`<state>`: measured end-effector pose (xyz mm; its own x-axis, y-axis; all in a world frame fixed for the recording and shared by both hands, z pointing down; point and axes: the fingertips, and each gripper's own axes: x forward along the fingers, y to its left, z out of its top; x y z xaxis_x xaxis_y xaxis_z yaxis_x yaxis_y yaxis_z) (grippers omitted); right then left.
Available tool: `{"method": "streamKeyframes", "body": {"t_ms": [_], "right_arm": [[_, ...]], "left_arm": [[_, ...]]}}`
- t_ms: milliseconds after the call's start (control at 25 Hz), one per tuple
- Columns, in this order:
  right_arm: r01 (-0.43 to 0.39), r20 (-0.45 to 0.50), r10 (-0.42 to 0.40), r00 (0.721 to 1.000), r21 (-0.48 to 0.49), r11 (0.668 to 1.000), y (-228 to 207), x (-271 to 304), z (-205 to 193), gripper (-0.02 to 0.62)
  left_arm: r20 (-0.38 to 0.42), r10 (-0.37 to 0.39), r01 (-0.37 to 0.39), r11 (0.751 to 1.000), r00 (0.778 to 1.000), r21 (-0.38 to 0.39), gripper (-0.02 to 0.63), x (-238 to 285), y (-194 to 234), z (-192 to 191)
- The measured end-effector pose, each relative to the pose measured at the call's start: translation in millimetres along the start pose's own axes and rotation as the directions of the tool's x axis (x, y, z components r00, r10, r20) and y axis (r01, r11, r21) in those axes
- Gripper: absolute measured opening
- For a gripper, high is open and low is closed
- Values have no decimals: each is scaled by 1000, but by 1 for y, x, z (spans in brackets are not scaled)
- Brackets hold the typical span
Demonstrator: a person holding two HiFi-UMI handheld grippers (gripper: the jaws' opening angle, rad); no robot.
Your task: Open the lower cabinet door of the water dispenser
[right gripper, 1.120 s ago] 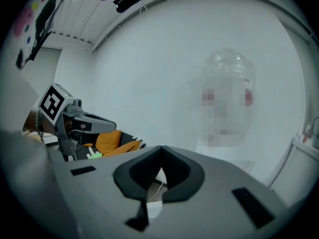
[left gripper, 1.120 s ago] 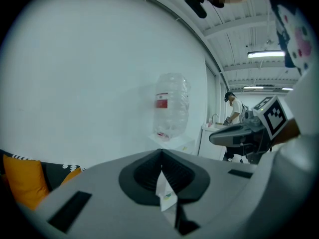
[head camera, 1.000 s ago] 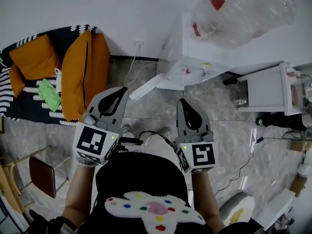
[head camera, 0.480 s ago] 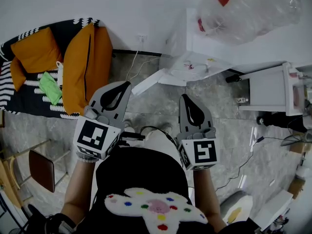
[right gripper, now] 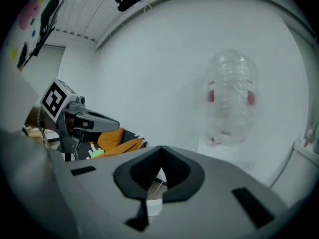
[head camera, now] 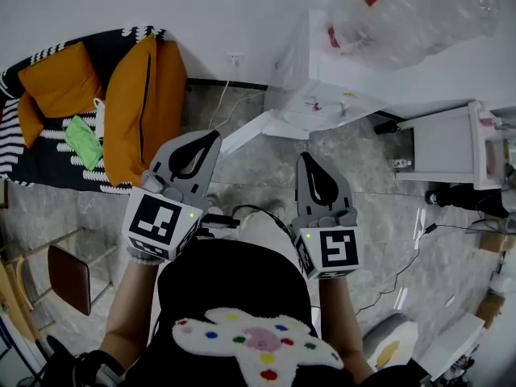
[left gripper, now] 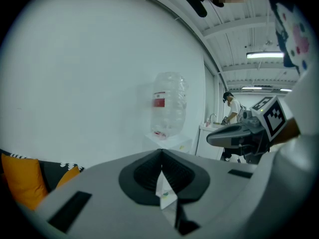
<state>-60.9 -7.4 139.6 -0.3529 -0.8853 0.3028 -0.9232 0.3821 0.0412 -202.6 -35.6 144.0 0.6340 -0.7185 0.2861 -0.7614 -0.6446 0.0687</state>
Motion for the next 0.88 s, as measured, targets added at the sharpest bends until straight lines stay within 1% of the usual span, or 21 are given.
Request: {"method": "streamKeyframes", "body": {"t_ms": [160, 280, 480, 680, 880], "right_arm": [[14, -40, -14, 999, -7, 1000, -1, -3, -4, 3], [8, -8, -8, 1000, -1, 1000, 0, -3, 0, 3], [9, 7, -9, 1000, 0, 1000, -1, -3, 0, 3], [14, 3, -14, 1000, 10, 1000, -2, -4, 2, 3], [17, 5, -17, 1000, 0, 1000, -5, -5, 0, 3]], "left_arm": [[4, -7, 7, 1000, 1000, 0, 14, -1, -2, -1], [3, -8, 8, 1000, 1000, 1, 12, -1, -2, -1], [2, -10, 10, 1000, 1000, 5, 12, 1, -4, 0], [5, -19, 19, 1000, 1000, 7, 14, 3, -6, 2], [5, -24, 23, 1000, 1000, 8, 12, 5, -6, 2]]}}
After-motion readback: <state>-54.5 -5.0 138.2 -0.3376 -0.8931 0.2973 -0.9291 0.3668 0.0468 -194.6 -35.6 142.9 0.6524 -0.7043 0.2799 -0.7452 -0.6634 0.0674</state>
